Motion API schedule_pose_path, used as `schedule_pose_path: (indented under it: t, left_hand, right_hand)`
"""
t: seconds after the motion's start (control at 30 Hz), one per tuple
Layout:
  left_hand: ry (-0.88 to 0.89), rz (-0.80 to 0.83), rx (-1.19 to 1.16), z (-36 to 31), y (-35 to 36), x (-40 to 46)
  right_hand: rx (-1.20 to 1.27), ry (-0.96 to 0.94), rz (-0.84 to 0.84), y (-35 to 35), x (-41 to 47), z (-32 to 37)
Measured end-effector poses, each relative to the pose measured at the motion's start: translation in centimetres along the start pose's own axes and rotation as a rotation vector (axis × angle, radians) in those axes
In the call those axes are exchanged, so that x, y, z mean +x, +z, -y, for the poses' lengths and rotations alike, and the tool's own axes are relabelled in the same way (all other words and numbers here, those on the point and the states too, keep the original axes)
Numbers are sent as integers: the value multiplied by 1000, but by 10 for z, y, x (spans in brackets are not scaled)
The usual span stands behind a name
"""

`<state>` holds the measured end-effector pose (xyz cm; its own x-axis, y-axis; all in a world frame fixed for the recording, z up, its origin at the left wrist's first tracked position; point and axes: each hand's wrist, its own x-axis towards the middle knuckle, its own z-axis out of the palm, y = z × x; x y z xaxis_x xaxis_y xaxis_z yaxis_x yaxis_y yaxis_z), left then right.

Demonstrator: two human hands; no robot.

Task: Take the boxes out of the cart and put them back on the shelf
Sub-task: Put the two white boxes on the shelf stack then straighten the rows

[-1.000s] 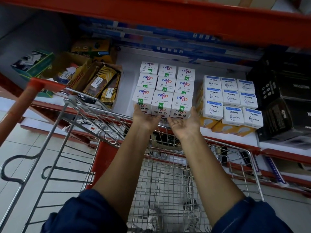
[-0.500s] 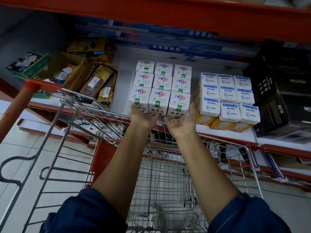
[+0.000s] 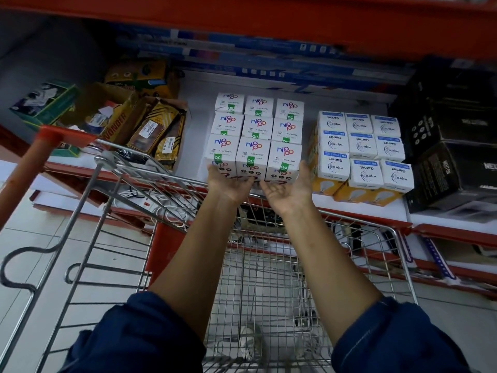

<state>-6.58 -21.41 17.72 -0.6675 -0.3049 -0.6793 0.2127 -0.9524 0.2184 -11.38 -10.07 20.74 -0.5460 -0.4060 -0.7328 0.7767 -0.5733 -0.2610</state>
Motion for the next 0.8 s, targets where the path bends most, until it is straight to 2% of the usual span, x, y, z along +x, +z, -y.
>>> schedule_pose_path:
  t: [0.17,0.3,0.6,0.8]
  left_hand:
    - [-35,12,-14,10,7,-22]
    - [-90,-17,-32,47,16,-52]
    - [-279,-29,138,176,58,-58]
    - [-193,14,397,223,84,-31]
  right_hand:
    - [-38,13,0,-6,-14,9]
    - [-88,-22,-3,-34,-31,34]
    - [-16,-193,-161,-111,-44,140]
    - [-103,-201,-135,-116,-22,183]
